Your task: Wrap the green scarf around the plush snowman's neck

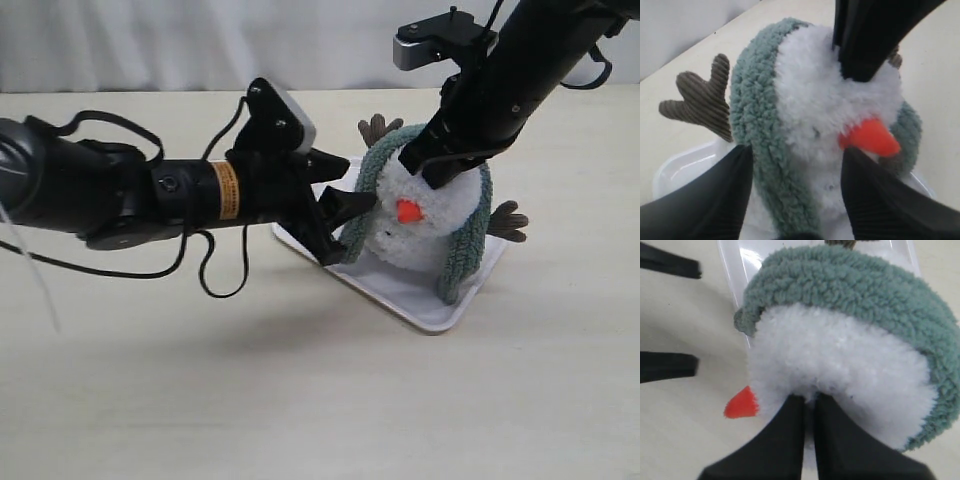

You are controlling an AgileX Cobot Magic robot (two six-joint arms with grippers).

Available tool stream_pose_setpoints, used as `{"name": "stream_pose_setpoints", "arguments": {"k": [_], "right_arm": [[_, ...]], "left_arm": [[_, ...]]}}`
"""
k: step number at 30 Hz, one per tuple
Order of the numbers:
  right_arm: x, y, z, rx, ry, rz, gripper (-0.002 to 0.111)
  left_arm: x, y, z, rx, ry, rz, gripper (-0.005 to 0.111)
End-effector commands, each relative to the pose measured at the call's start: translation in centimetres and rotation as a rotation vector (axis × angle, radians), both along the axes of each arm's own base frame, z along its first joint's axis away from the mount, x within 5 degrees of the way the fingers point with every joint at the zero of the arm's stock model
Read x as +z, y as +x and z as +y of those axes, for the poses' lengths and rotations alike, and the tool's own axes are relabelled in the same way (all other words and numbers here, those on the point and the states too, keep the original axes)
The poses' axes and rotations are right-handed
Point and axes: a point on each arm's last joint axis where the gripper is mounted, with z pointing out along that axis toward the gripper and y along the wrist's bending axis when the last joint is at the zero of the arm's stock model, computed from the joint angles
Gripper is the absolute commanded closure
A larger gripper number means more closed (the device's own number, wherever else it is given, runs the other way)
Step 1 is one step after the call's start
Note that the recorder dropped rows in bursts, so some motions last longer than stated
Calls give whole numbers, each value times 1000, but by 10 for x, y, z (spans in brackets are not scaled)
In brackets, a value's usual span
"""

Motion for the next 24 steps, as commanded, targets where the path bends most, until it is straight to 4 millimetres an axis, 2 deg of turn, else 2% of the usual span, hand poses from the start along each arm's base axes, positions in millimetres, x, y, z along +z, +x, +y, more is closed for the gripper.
{"name": "stream_pose_setpoints", "arguments": {"k": [1,4,10,12,15,20,22,24], "right_arm": [[-5,0,-1,-2,-12,12,104],[-5,0,-1,-2,-12,12,104],[-5,0,-1,-2,-12,12,104],[-5,0,-1,-2,-12,12,104],[-5,0,-1,-2,-12,12,104],[-5,0,-1,-2,-12,12,104],[-5,0,-1,-2,-12,12,104],[-5,0,-1,-2,-12,12,104]], "left_arm": [[-8,16,-17,-7,14,-41,56],[-17,21,-19,5,42,-31,61],[-22,26,-15,22,147,-56,94],[-22,26,-15,14,154,-71,99],[-21,25,-16,4,138,-76,96],[-24,30,-17,26,166,-67,80],[-22,30,-18,21,148,-72,85],[-18,30,-21,3,111,-92,99]]}}
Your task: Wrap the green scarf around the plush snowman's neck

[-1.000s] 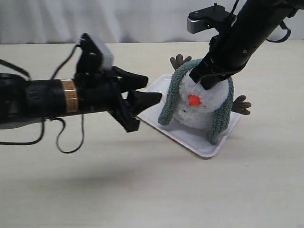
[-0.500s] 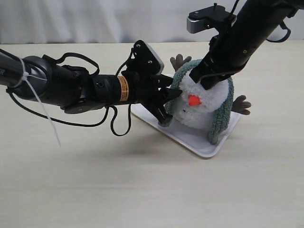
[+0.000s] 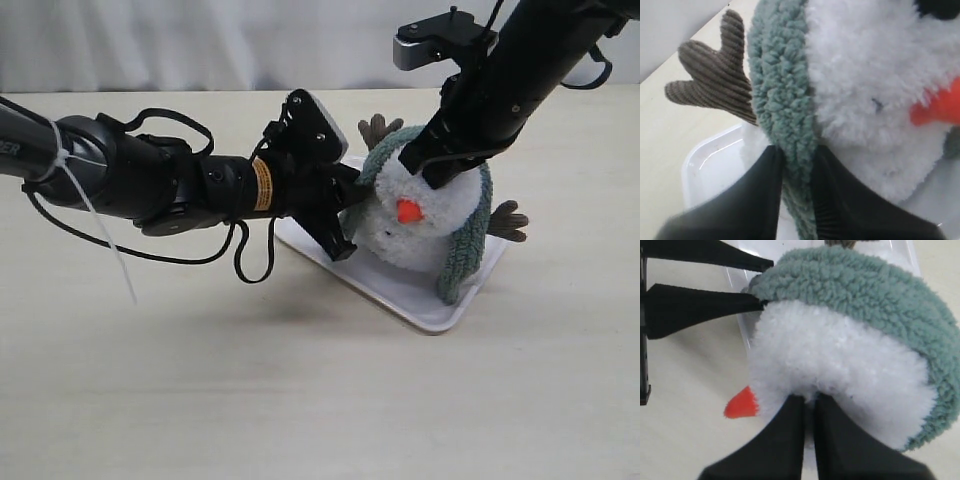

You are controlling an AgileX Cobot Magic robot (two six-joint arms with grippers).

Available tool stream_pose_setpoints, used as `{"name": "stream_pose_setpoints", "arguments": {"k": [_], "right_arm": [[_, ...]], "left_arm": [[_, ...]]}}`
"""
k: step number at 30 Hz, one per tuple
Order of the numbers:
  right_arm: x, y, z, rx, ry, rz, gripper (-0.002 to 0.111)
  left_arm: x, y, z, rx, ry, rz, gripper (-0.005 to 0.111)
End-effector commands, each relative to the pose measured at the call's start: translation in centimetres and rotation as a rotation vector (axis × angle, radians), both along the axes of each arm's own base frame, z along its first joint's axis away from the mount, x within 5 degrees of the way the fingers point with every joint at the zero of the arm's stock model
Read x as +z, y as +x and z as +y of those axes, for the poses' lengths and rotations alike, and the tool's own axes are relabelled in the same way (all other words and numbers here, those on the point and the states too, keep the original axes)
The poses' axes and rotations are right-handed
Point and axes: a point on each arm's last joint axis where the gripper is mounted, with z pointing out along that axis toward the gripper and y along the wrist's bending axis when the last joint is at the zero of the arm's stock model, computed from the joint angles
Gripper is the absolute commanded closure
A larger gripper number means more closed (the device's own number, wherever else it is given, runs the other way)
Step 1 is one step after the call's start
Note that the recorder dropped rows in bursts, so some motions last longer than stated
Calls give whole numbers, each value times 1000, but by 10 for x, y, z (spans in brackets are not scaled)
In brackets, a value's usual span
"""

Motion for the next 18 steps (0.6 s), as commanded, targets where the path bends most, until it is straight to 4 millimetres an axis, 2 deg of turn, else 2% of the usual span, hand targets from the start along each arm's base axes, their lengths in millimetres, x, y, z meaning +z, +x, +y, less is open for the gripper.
{"name": "stream_pose_setpoints", "arguments": {"k": [1,9,11,14,18], "right_arm": [[-5,0,-1,-2,-12,12,104],[-5,0,-1,-2,-12,12,104],[-5,0,-1,-2,-12,12,104],[-5,0,-1,-2,-12,12,104],[-5,0,-1,-2,-12,12,104]], "left_arm": [[8,2,-6,-23,-68,-30,104],[41,24,-20,12,-109,-107,107],[40,29,-22,88,18,-69,107],[27,19,-25,55,282,-99,107],[21,6,-33,34,399,-115,107]]}}
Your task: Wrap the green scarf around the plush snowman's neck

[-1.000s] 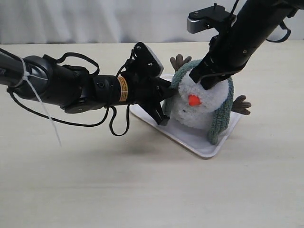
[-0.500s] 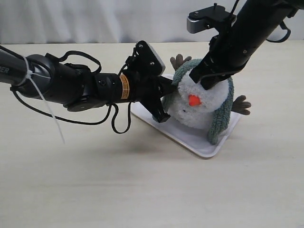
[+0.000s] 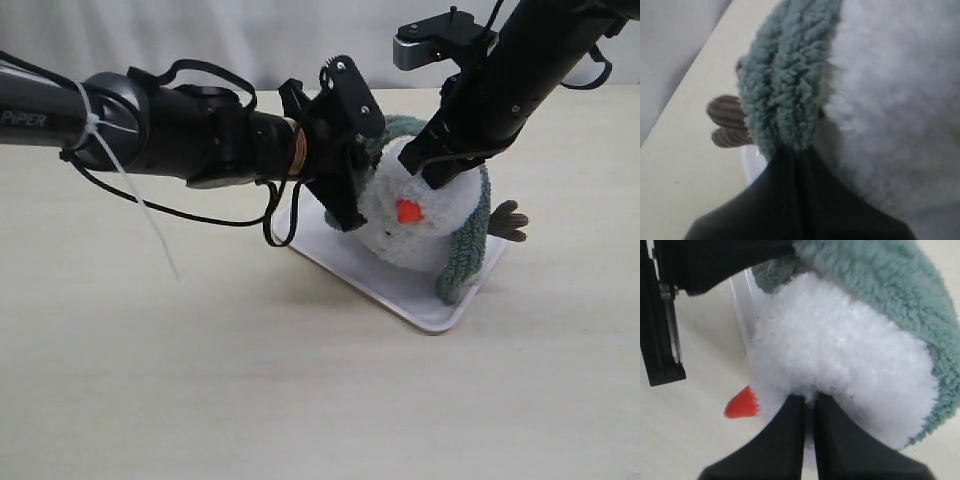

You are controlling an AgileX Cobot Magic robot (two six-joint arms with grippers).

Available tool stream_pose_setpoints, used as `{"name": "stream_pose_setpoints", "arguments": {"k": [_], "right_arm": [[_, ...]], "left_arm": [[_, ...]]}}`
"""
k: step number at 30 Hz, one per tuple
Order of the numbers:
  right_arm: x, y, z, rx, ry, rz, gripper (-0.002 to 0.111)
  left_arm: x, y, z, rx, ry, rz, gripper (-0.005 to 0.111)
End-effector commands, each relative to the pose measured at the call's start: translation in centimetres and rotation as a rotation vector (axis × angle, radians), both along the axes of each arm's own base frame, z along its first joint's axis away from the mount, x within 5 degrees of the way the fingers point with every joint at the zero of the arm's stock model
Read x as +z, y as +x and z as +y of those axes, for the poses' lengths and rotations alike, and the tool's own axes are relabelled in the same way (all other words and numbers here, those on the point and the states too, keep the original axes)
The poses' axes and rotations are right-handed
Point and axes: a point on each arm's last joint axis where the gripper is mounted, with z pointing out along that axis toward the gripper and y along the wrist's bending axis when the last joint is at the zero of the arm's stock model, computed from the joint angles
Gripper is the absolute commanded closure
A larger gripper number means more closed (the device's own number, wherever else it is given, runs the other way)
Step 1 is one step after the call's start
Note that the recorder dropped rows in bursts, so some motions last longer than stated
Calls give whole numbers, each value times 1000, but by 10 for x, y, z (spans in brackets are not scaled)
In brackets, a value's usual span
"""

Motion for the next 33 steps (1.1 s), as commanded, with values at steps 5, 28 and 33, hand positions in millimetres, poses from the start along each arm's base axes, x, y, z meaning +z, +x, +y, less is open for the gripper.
{"name": "stream_pose_setpoints", "arguments": {"k": [5,28,33], "right_arm": [[-5,0,-1,-1,-13,15,104],[-5,0,-1,-2,-12,11,104],[-5,0,-1,-2,-12,11,104]], "left_arm": [[15,-18,-12,-28,84,-44,107],[-4,-44,-25,15,142,145,107],[-3,-43,-25,52,101,168,88]]}}
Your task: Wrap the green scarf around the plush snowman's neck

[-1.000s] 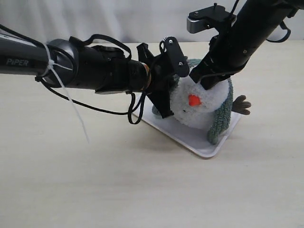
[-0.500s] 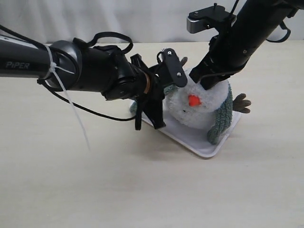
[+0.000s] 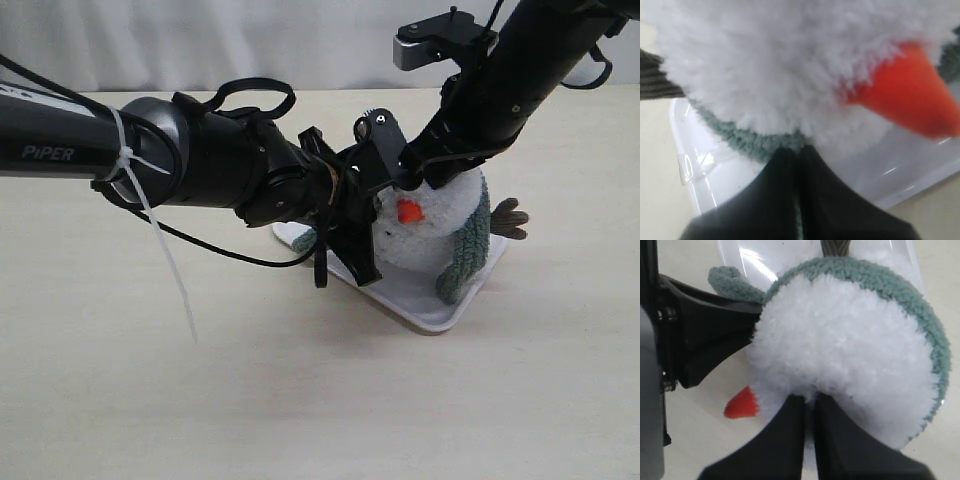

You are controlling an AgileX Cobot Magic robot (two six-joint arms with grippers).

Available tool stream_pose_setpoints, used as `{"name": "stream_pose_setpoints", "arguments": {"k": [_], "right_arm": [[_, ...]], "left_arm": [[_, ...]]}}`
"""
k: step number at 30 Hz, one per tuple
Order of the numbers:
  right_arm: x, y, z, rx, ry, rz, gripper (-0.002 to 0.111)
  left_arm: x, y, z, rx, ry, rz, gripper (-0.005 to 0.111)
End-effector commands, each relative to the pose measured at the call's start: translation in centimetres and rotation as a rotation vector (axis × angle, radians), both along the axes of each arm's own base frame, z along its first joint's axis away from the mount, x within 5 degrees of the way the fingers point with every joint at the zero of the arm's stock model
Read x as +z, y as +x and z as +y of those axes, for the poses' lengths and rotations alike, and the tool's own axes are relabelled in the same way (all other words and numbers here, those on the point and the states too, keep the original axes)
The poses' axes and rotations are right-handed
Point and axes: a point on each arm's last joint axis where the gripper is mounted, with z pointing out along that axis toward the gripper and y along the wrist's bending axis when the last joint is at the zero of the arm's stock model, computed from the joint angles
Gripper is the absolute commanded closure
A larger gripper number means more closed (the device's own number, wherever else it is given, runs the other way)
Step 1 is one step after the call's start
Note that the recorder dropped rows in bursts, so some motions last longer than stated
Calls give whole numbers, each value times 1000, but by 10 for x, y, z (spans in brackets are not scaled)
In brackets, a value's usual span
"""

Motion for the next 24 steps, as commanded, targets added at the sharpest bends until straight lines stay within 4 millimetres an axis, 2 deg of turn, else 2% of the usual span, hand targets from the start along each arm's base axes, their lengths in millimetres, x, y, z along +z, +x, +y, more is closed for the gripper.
{"name": "stream_pose_setpoints", "arguments": {"k": [1,4,7,10,18,20,24], "right_arm": [[-5,0,-1,-2,-12,11,104],[-4,0,-1,-2,-13,9,104],[4,-2,-2,-2,-7,-12,104],[19,-8,-4,-2,7,-55,100],[65,-35,-20,-95,-16,-156,67],[65,-46,-25,-135,-28,-156,63],[45,-65,-32,-164,-35,-130,62]], "left_arm": [[6,0,-1,38,-55,8,82],[4,0,1,35,-15,15,63],[2,-1,4,40,22,30,53],[1,-2,6,47,46,45,52],[-1,-3,9,54,79,61,53],[-1,-3,9,52,78,58,53],[0,-2,8,49,68,51,53]]}}
